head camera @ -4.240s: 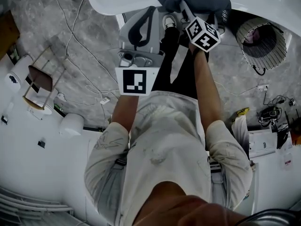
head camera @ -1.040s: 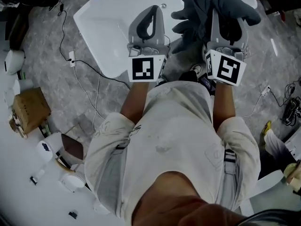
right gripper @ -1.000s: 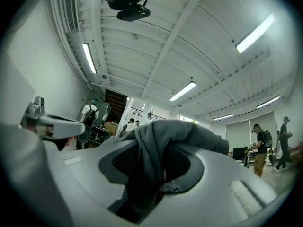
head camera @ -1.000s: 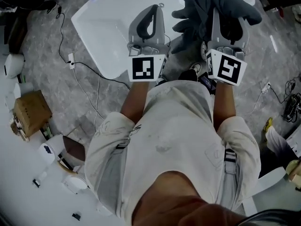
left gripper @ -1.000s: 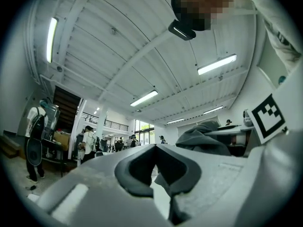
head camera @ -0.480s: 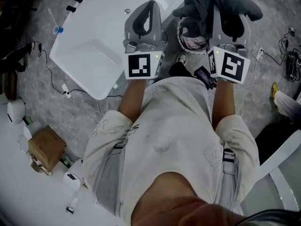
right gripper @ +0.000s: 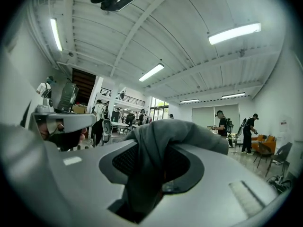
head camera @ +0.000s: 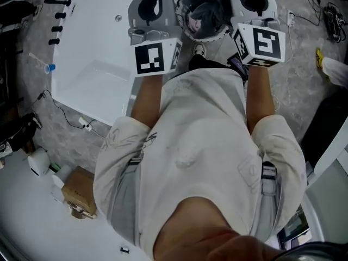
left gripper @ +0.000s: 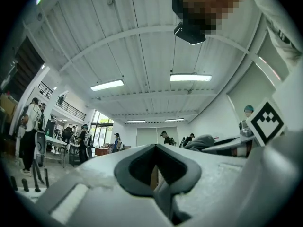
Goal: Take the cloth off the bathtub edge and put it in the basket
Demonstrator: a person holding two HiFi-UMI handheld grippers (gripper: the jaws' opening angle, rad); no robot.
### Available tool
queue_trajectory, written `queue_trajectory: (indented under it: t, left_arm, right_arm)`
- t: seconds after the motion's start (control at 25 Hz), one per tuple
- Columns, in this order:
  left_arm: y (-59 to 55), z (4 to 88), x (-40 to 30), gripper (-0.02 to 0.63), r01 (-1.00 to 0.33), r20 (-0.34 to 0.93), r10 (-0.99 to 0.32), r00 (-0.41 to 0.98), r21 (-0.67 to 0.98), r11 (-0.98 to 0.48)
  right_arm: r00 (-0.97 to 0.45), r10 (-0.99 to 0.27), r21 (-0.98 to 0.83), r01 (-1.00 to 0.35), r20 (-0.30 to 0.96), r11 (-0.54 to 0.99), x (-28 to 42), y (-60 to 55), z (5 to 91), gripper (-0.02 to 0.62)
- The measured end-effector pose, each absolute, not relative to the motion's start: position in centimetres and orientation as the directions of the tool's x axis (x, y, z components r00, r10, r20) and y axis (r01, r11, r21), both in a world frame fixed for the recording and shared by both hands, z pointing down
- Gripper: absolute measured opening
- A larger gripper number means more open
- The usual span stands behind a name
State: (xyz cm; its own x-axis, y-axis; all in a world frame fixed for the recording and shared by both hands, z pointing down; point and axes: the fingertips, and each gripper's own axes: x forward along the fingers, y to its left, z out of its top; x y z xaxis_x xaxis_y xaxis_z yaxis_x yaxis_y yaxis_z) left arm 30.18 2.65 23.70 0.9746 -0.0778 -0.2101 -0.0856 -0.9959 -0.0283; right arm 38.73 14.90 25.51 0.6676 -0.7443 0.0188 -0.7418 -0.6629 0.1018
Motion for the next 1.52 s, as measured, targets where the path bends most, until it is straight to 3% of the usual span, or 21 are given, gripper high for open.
queue_trajectory:
  t: [0.68,1.08,1.52]
  left_arm:
    - [5.9,25.5,36.0,0.0,-0.017,-0.173,-0.013,0.985,-0.024,-1.0]
    - [4.8,26.2,36.8,0.0,-0.037,-0.152,-0.033,0.988,-0.026,-0.999]
    - [2.9,28.0,37.0,0.0,-0.054,-0.115,-0.052,0.992,-0.013,-0.998]
  right_arm:
    - [0.687,-0.711,0.08,-0.725,0.149,-0.684,43.2,17.8,31.5,0.143]
    - [0.618,-0.676,0.002,-0.739,0.4,-0.674,44.5,15.6,43.7,0.143]
    - [0.454,-0.548,-0.093,-0.705,0.703,-0.703,43.6,14.1,59.9,0.144]
